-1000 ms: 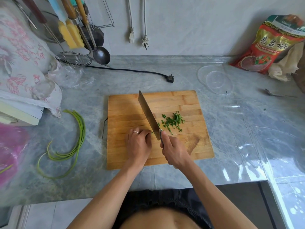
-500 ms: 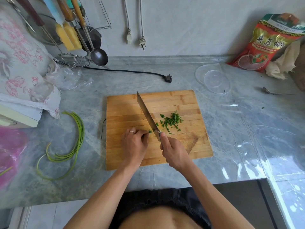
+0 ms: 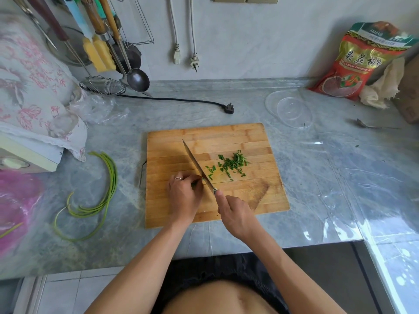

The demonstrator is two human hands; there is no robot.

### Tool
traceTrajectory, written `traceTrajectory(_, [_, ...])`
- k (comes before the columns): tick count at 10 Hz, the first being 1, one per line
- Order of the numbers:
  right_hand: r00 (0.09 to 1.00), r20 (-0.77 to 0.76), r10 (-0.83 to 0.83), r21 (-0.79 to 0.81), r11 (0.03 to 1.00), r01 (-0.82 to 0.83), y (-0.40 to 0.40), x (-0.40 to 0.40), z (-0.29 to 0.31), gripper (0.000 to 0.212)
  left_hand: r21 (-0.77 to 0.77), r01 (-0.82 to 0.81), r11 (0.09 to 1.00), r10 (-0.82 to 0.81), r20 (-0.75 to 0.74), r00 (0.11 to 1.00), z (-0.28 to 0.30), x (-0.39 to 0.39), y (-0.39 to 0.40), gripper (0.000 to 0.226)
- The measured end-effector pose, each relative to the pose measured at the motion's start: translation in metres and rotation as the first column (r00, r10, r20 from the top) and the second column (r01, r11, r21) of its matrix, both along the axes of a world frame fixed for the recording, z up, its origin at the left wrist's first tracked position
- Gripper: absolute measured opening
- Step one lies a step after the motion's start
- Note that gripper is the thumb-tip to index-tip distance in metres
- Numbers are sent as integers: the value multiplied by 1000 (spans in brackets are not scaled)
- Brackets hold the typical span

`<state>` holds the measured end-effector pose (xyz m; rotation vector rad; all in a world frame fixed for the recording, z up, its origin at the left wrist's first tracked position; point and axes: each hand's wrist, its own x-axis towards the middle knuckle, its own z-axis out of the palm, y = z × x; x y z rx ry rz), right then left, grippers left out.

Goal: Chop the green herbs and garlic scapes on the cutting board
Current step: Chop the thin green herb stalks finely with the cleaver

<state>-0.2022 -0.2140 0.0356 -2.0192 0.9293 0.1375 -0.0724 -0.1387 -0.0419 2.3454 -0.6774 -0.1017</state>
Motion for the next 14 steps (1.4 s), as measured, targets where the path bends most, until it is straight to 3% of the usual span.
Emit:
traceTrajectory(2, [997, -53, 48, -45, 998, -51, 5, -8, -2, 57, 8, -44, 999, 45, -46, 998, 2, -5, -2, 10])
traceTrajectory(3, [996, 35, -87, -42, 995, 88, 7, -3, -1, 57, -12, -47, 999, 46, -52, 998, 2, -6, -1, 9])
traceTrajectory(4, [980, 137, 145, -155, 980, -123, 3, -6, -14, 38, 20, -26, 999, 27, -36, 999, 0, -4, 0, 12])
traceTrajectory(5, [977, 101, 186, -442, 888, -124, 8, -10, -25, 34, 48, -11, 999, 13, -27, 1000, -3, -2, 0, 15])
traceTrajectory(6, [971, 91, 222, -510, 848, -146, 7, -8, -24, 34, 70, -7, 998, 7, -6, 1000, -6, -2, 0, 14])
traceTrajectory(7, [970, 66, 232, -429, 885, -182, 4, -12, -30, 33, 70, -12, 997, 11, 8, 1000, -7, -2, 0, 12])
traceTrajectory(9, [973, 38, 228, -474, 861, -184, 7, 14, -10, 40, 33, -37, 999, 37, -5, 999, -3, -5, -1, 12])
traceTrajectory(10, [971, 121, 204, -429, 893, -134, 2, 20, -20, 36, 36, -43, 998, 43, -15, 999, -6, -3, -2, 14])
traceTrajectory(11, [976, 86, 202, -227, 958, -178, 0, 5, -25, 34, 29, -38, 999, 38, -12, 999, -10, -3, -1, 11])
traceTrajectory(12, [990, 76, 115, -181, 978, -100, 2, 20, -18, 58, 33, -60, 998, 60, -15, 998, -8, -4, -3, 12])
traceTrajectory(13, [989, -43, 138, -125, 982, -143, -5, 41, -23, 57, 62, -50, 997, 51, -22, 998, -5, -4, -2, 11])
traceTrajectory(14, [991, -25, 134, -113, 984, -136, -6, 28, -15, 54, 49, -59, 997, 60, -24, 998, -5, -5, -2, 12])
